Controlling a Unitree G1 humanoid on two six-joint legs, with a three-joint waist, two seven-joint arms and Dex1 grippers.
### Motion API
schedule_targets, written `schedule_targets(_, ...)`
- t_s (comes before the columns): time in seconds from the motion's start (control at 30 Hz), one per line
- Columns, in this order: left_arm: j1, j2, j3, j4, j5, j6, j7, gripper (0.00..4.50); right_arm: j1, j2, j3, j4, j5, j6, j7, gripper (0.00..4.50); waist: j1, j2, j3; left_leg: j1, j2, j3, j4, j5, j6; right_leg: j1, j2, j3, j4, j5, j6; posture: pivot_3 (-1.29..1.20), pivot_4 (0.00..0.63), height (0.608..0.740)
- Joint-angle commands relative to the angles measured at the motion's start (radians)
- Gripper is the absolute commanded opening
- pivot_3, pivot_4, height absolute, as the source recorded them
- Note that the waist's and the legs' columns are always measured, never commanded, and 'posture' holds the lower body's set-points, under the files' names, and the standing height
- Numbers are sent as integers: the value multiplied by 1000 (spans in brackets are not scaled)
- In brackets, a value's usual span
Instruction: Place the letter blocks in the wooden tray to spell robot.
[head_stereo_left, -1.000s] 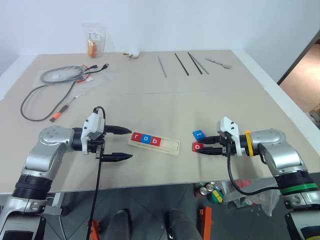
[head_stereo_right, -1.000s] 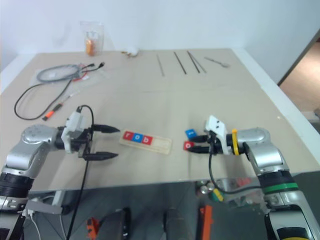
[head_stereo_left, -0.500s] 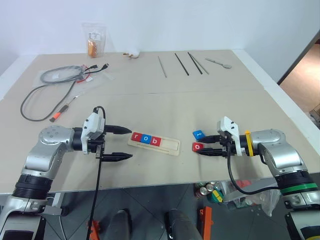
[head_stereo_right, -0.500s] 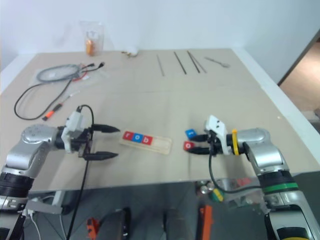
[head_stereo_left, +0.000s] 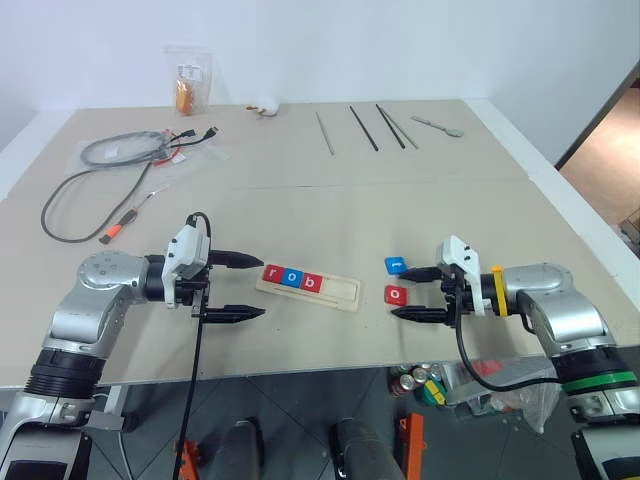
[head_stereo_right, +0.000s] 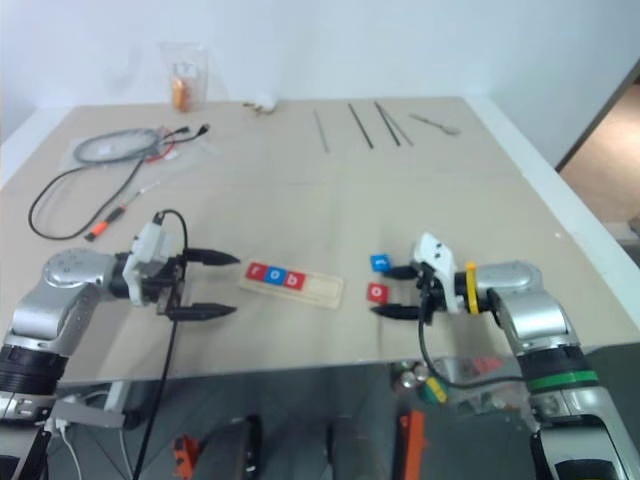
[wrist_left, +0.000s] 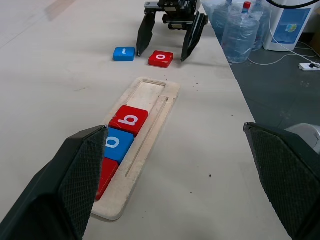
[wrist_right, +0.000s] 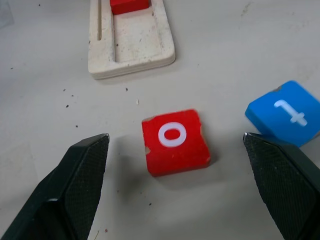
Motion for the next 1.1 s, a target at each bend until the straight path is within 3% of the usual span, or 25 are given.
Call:
schedule_targets(0.03,-15,4,10,-4,0,-8,0,4500,19,2,-6,-34,-8,-29,-6,4428,0,0,0,0,0,0,0,0,0,0,0,0,0,0,0,0,150,740)
schedule_targets(0.2,-14,4,9,-6,2,-9,-1,4500,18,21,17,7,-63,-86,-52,4428,-1,0,0,0,0,0,0,0,0,0,0,0,0,0,0,0,150,740)
schedule_targets(0.23,-14,3,9,-6,2,-9,0,4500,16,26,19,13,-67,-94,-57,4201,-1,-1,0,0,0,0,0,0,0,0,0,0,0,0,0,0,150,740)
schedule_targets(0.8,-23,-8,7,4,10,-19,5,4500,-28,10,-27,24,-33,-78,-34,4201,-2,-3,-2,2,0,0,1,0,0,2,0,0,0,2,-2,0,150,740)
schedule_targets(1.1,-27,-17,5,13,12,-25,5,4500,24,19,-27,9,-52,-106,-75,4201,-1,-3,-2,2,0,0,1,0,0,1,0,0,0,1,-1,0,150,740)
